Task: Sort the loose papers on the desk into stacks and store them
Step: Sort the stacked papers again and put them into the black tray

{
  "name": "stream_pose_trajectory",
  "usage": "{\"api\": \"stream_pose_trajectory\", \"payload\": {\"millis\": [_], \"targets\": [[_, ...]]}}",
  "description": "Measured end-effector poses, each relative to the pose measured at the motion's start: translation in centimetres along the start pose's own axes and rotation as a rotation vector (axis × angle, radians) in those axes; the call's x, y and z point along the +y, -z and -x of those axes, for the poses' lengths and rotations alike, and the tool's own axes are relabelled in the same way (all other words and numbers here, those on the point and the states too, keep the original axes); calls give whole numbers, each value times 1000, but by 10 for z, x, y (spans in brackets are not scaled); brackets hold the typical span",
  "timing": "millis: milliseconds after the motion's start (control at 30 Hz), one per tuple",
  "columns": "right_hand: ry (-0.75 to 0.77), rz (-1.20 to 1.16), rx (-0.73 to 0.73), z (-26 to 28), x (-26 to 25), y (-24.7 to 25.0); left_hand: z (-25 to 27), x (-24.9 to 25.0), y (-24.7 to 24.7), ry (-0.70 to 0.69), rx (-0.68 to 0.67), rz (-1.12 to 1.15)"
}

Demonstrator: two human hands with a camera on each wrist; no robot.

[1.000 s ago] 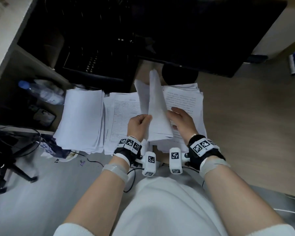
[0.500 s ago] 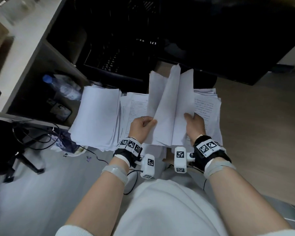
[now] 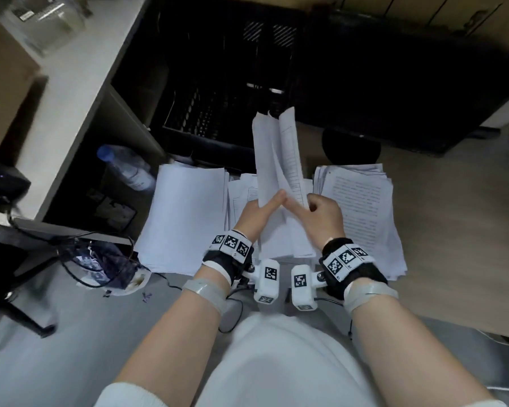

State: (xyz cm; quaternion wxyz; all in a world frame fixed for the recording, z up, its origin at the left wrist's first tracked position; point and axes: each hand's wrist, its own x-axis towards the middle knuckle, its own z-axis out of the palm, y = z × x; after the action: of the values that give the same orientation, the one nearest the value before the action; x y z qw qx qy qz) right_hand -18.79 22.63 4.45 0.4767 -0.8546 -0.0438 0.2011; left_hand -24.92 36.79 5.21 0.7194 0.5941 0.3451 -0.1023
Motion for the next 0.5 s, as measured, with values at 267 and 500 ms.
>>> {"api": "stream_pose_trajectory", "payload": {"millis": [267, 500], "targets": [[-44, -79, -6, 16, -12, -30, -5, -16, 36, -75, 9, -94], [-409, 143, 214, 21, 47, -32, -12, -52, 85, 31, 220, -187]]}}
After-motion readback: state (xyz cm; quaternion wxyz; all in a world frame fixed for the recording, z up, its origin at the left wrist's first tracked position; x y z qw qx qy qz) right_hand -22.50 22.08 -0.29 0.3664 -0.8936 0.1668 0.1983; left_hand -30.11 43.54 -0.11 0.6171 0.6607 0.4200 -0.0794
